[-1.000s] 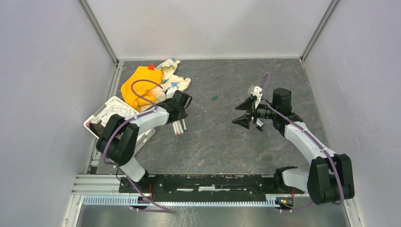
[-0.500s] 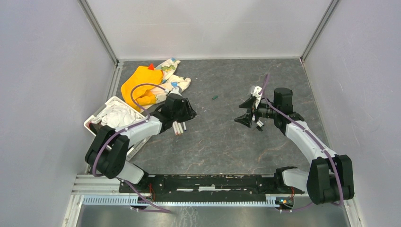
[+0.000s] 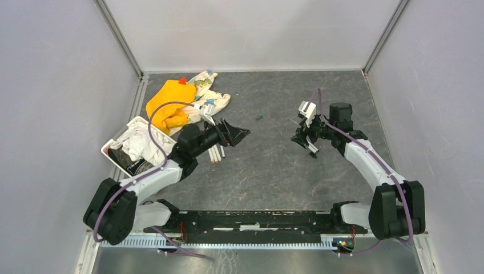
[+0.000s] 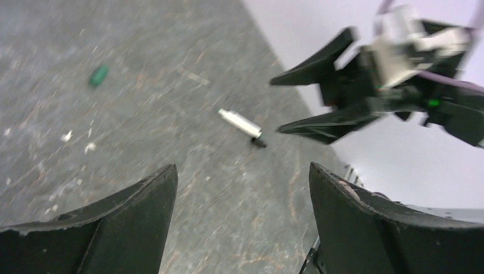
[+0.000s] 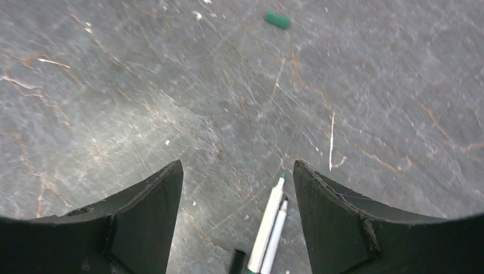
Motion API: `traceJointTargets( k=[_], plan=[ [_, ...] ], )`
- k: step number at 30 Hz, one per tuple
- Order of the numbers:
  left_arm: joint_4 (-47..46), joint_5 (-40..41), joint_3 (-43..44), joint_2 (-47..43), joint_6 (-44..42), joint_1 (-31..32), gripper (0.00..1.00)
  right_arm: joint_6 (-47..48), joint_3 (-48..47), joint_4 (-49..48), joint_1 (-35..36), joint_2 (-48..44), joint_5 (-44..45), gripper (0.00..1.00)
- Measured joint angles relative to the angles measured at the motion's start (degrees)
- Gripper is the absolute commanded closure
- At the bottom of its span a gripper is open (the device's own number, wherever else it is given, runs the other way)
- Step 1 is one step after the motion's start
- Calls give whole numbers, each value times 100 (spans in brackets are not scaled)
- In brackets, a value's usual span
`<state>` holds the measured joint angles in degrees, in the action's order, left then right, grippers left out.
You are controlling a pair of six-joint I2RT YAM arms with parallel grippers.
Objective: Insert the pens into the pen caps
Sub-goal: Pick up the pen from the center of the board.
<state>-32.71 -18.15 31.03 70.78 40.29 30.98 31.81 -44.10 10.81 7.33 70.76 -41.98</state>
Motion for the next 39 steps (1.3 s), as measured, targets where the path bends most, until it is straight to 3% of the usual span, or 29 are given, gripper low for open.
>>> traceJointTargets(
  k=[7,11,15,30,39],
  plan=[
    [-1147,-195,-282,-737,7,2,8,295,-297,518,0,520,907,38],
    [-1390,-195,-341,-793,15,2,8,376,-527,870,0,964,1421,50],
    [-1484,-195,-481,-767,55,2,9,380,-767,1137,0,1432,1720,55],
    [-1587,-195,-544,-616,83,2,9,33,-1119,1639,0,2127,2229,60],
    [-1587,-197,-544,-476,90,2,9,-52,-1141,1744,0,2339,2376,68]
  ],
)
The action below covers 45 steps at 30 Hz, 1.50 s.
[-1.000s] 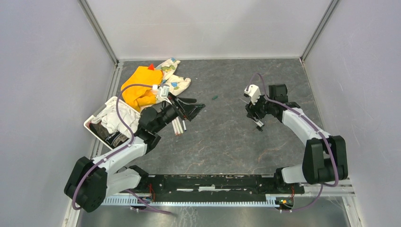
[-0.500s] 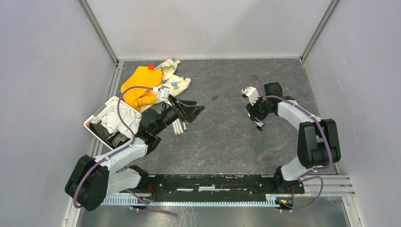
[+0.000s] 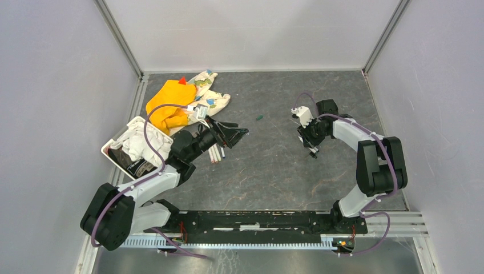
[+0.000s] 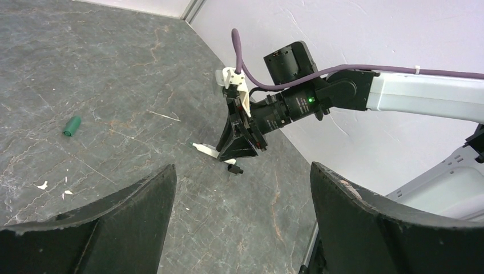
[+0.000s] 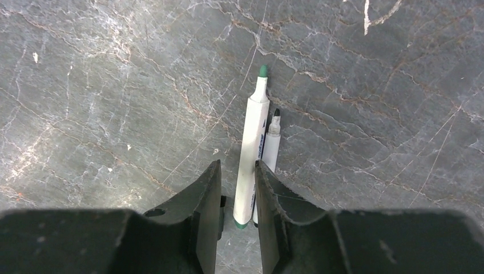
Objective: Insert the pens into the pen caps
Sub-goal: Pick up the pen from the center of the board.
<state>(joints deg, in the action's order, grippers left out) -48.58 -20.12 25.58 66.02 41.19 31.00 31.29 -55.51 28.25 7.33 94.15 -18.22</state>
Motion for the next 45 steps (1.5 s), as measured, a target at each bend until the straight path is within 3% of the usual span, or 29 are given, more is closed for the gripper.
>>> traceJointTargets(
  k=[23,34,39,45],
  plan=[
    [-111,2,-85,-2,20,0,9,4,-92,109,144,273,409,71],
    [-216,0,-175,-2,208,0,9,15,-188,142,505,332,837,93],
    [-546,-24,-278,37,398,0,9,13,-190,140,529,334,791,98],
    [-1613,-155,-520,667,922,105,9,-42,-181,83,533,249,498,100]
  ],
)
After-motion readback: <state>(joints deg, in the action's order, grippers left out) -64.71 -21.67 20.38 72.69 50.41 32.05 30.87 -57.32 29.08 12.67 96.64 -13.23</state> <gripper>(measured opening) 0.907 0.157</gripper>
